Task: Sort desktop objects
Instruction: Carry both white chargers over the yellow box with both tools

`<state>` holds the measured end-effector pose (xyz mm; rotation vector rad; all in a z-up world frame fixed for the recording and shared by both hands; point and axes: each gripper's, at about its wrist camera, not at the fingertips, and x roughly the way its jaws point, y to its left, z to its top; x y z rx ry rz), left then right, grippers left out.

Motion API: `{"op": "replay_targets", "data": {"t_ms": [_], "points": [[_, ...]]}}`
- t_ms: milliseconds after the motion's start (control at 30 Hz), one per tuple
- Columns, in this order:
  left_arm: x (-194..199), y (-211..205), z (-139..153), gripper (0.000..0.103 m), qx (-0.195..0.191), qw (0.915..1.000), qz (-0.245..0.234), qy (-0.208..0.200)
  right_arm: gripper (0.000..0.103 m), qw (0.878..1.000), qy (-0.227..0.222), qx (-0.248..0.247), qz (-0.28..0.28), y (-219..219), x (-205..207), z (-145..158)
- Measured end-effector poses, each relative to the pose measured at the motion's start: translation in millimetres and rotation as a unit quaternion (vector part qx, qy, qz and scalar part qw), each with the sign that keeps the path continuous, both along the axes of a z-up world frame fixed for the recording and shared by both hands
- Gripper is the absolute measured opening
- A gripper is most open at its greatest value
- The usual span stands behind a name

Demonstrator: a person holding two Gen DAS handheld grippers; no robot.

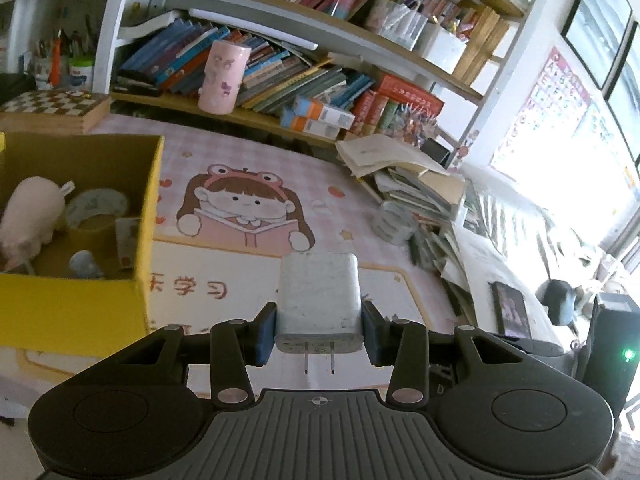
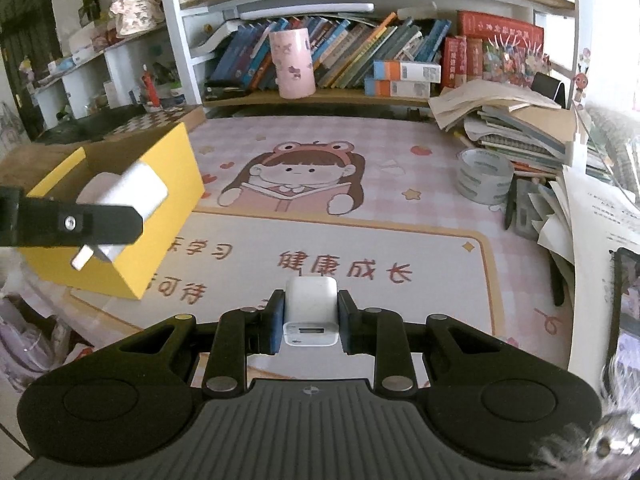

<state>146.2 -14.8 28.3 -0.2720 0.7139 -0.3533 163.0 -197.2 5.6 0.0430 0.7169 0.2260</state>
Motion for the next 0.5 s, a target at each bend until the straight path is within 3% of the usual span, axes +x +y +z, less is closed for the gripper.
{"op": "replay_targets", "data": {"t_ms": [133,500], "points": [[-18.6,19.6,1.2,0.042,0.008,0.9998,0.006,-0.019,0.024,1.0,0.001,-0.002,0.003,20.2,-15.6,3.3],[-68.1,73.6,-15.3,0.042,0.001,0.9996,0.027,0.004,0.024,1.0,0.003,-0.001,0.025,84.4,-60.2,7.4]]}}
